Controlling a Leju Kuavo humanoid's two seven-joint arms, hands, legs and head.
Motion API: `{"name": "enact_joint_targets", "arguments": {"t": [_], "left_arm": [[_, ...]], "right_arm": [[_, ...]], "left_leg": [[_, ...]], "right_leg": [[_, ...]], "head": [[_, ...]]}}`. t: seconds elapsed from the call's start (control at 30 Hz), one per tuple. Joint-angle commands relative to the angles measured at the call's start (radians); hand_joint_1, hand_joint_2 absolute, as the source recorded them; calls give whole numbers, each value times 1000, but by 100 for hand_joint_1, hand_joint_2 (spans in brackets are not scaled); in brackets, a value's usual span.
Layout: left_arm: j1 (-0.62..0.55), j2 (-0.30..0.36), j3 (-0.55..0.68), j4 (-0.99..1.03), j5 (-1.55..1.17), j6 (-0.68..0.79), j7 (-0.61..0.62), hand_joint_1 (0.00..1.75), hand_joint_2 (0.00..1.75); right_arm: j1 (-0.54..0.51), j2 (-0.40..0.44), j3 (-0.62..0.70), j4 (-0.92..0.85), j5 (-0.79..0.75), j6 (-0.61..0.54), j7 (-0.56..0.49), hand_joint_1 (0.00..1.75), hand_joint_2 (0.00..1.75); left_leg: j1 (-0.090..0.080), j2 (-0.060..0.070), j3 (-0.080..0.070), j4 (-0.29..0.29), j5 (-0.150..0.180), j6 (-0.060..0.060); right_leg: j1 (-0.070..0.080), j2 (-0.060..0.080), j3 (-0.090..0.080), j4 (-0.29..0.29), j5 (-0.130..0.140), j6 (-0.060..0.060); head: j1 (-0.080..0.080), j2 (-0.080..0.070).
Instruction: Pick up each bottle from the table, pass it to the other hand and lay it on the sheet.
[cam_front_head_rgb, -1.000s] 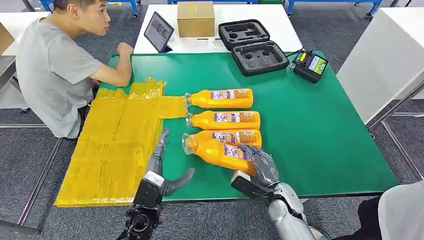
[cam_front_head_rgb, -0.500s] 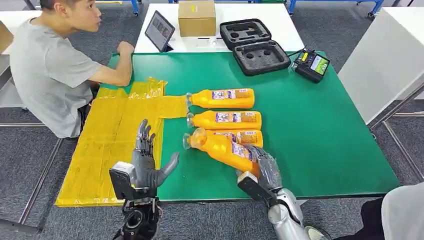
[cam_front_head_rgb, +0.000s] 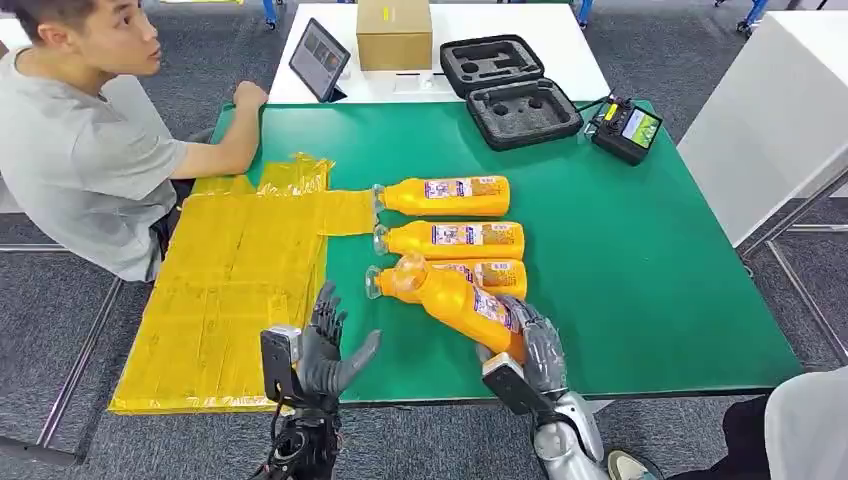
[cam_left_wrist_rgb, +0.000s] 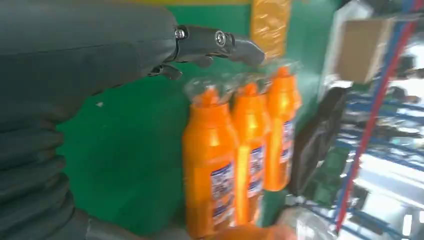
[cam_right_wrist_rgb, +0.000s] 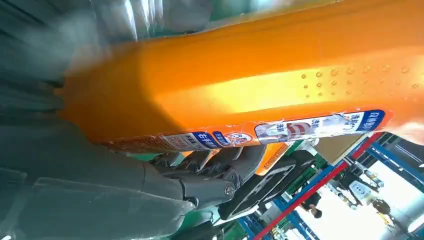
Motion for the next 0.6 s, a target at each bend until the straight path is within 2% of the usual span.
{"name": "enact_joint_targets", "arguments": {"t": [0.03, 0.4, 0.6], "left_arm": [[-68, 5, -64, 143, 50, -85, 40, 0, 175], [-70, 10, -92, 118, 47, -108, 42, 0, 175], [-105, 6, -131, 178, 37, -128, 43, 0, 175]], "right_arm": [[2, 0, 43, 35, -21, -27, 3, 175, 175], [-6, 5, 63, 52, -19, -33, 3, 175, 175], [-5, 16, 137, 72, -8, -45, 3, 175, 175]], "left_leg": [[2, -4, 3, 0, -1, -2], [1, -2, 2, -1, -1, -2], [1, -1, 1, 0, -1, -2]], "right_leg": [[1, -2, 5, -1, -2, -2], [1, 0, 3, -1, -1, -2], [1, 0, 2, -1, -1, -1]], "head": [[0, 0], [0, 0], [0, 0]]}}
